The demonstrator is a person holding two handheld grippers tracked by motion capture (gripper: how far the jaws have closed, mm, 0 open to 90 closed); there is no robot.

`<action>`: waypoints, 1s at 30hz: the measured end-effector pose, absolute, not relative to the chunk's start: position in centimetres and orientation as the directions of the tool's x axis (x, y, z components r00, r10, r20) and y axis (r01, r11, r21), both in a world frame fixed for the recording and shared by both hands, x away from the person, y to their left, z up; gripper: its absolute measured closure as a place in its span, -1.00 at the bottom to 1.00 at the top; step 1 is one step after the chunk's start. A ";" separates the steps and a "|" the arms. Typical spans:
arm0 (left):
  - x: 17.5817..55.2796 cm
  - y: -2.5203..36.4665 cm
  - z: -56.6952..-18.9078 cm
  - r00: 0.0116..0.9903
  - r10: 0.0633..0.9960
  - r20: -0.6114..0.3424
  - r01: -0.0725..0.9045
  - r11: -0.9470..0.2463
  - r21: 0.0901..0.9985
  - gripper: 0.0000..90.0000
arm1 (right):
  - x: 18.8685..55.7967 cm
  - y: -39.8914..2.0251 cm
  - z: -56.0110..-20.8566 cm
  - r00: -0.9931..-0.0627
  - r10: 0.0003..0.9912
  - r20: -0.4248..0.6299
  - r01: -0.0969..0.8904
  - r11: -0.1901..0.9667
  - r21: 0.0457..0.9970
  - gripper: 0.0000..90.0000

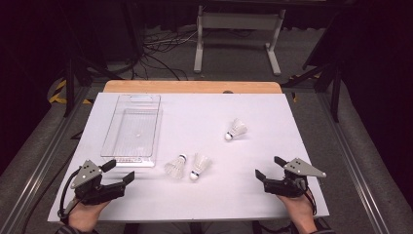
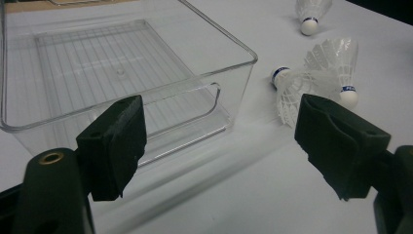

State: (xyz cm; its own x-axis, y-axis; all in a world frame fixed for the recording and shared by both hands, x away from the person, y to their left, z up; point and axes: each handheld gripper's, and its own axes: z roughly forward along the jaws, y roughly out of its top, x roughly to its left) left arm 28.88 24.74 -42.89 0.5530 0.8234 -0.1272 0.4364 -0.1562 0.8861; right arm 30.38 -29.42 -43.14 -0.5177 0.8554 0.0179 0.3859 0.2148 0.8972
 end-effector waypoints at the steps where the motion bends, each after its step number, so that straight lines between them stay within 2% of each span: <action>1: 28.9 24.7 -42.9 0.553 0.823 -0.125 0.434 -0.157 0.887 -0.55 | 30.4 -29.4 -43.2 -0.518 0.856 0.015 0.384 0.216 0.897 -0.70; 30: 28.9 24.0 -42.6 0.569 0.813 -0.121 0.433 -0.171 0.885 -0.54 | 30.5 -29.3 -43.2 -0.519 0.855 0.017 0.395 0.222 0.892 -0.70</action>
